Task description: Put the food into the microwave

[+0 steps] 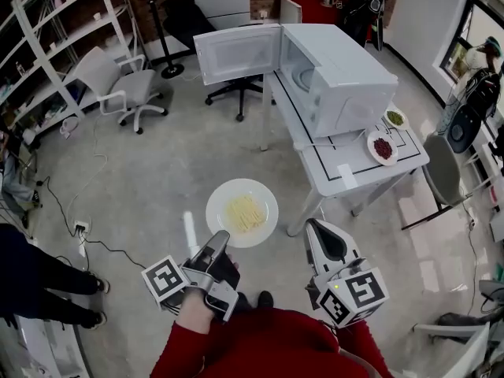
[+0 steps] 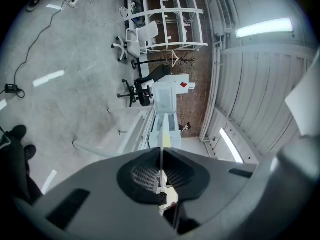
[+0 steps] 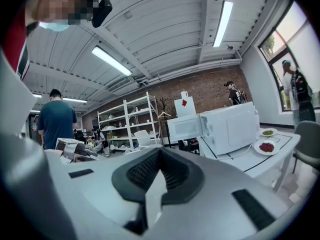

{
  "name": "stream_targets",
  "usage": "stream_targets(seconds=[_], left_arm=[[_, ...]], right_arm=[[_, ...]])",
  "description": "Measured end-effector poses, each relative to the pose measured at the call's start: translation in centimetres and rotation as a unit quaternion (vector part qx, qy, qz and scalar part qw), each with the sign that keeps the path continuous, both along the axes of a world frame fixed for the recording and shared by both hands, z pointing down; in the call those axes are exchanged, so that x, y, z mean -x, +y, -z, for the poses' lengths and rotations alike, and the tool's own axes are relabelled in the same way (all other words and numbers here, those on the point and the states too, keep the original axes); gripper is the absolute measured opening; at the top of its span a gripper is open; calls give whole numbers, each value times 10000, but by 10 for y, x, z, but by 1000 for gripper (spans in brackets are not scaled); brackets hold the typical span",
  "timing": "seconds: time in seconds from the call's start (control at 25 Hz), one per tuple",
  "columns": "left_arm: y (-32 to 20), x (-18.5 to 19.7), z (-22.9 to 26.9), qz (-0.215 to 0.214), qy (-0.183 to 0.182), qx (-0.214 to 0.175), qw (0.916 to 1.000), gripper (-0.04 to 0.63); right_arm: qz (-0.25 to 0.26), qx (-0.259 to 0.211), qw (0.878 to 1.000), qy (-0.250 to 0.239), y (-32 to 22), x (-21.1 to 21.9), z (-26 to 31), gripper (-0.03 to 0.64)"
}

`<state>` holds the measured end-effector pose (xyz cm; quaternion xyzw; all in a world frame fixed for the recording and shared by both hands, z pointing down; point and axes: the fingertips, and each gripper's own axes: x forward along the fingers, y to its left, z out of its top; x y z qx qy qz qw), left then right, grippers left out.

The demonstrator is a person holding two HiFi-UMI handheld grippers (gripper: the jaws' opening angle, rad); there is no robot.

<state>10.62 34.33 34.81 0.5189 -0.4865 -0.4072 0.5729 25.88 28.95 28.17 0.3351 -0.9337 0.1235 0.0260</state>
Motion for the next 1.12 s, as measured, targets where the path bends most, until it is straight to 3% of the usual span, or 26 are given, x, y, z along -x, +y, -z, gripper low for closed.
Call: stream_targets(seconds=[0.24,0.72,1.12], left_arm=[[-15,-2,8,70,-170,-109,9998,21],[-48,4,12,-49,-115,-225,9997,21],[-128,64,3,-379,-30,-248,9990,21]], right_arm=[[-242,-23,9994,235,-17,-10,0,14],[-343,44,9993,161,-39,4,3,14],[-554,194,9980,227,-99,68,-6,14]])
